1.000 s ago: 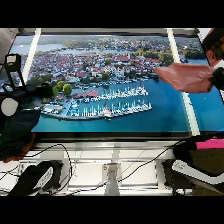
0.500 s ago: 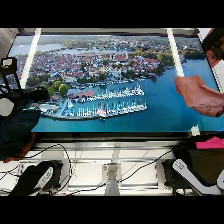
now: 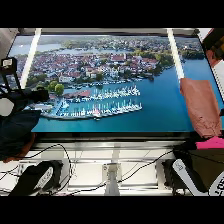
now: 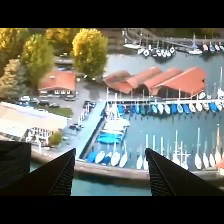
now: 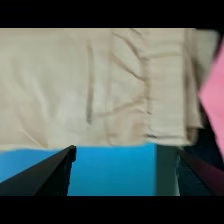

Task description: Fold the clothes and pants, and hang the long-sleeved shirts on hangers.

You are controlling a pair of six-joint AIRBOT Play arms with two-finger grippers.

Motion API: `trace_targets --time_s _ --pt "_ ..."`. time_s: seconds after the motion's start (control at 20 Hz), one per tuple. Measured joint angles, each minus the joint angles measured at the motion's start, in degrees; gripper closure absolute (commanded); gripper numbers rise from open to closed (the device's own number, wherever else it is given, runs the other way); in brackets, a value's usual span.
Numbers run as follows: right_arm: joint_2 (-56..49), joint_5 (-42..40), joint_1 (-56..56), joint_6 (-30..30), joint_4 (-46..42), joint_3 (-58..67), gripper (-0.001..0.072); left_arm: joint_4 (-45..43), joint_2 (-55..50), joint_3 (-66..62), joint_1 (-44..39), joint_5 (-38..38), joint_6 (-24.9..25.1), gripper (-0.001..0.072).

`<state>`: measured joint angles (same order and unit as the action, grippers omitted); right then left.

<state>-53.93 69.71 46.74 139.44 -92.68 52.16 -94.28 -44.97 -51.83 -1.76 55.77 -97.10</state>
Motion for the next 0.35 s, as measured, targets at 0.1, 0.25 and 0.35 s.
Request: trace_targets --time_s 0.1,0.25,0.35 --pt "0.6 2.6 0.0 -1.9 0.4 -0.1 0.0030 0.0 0.0 0.0 0.0 0.0 0.0 0.0224" --pt "2.3 5.3 0.0 -5.7 1.6 -0.2 0.0030 0.0 0.0 0.0 0.0 0.0 0.0 0.0225" --pt "4.5 6.0 0.0 -8.1 2.6 -0.2 0.0031 0.0 0.0 0.0 0.0 0.0 0.0 0.0224"
